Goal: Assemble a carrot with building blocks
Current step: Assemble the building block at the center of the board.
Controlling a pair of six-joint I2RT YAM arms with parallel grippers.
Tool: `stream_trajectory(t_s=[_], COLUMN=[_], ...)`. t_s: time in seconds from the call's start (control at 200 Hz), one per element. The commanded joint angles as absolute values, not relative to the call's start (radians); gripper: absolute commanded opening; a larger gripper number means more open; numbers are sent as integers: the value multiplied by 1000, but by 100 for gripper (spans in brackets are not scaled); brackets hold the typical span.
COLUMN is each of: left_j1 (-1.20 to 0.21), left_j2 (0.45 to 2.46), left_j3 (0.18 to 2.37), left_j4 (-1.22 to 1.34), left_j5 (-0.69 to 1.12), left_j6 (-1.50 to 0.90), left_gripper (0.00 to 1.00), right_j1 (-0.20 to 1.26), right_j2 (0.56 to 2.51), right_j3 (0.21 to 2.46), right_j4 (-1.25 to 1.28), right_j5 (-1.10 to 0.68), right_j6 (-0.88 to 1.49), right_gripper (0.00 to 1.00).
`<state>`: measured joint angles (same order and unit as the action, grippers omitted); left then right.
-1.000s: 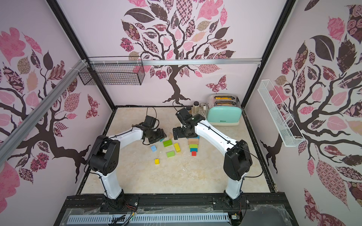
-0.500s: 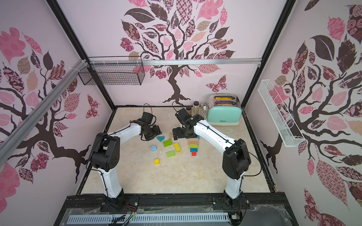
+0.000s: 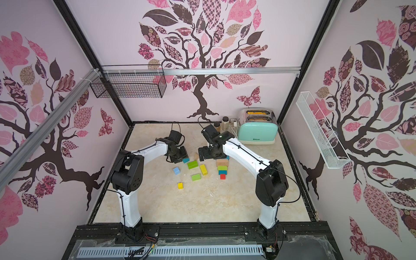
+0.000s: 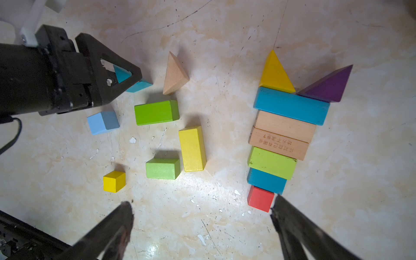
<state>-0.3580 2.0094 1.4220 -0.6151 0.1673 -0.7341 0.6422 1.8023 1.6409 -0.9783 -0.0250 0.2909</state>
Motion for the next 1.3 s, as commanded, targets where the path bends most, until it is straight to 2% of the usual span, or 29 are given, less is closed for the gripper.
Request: stream_trajectory(t_s=[0.0, 0.305, 0.615, 1.025, 1.295], left_j1=[-365, -374, -383, -383, -383], left_j2=[2035, 2037, 2024, 1996, 1940], left_j3=[1441, 1432, 1404, 1371, 1381], left_j4=[-613, -592, -557, -512, -518], left_j5=[169, 183, 199, 223, 190], left_j6=[-731, -748, -783, -818, -799], left_gripper=[44, 35, 35, 46, 68], right_j1=[635, 634, 634, 635, 635], right_j2=[1768, 1770, 1784, 1806, 1813], right_j3=[1648, 1640, 1644, 1656, 1667], right_j4=[-965, -959, -956, -954, -956], right_j5=[-15, -17, -26, -31, -36], right_j6=[290, 291, 290, 283, 279], right_gripper=[99, 99, 99, 99, 99])
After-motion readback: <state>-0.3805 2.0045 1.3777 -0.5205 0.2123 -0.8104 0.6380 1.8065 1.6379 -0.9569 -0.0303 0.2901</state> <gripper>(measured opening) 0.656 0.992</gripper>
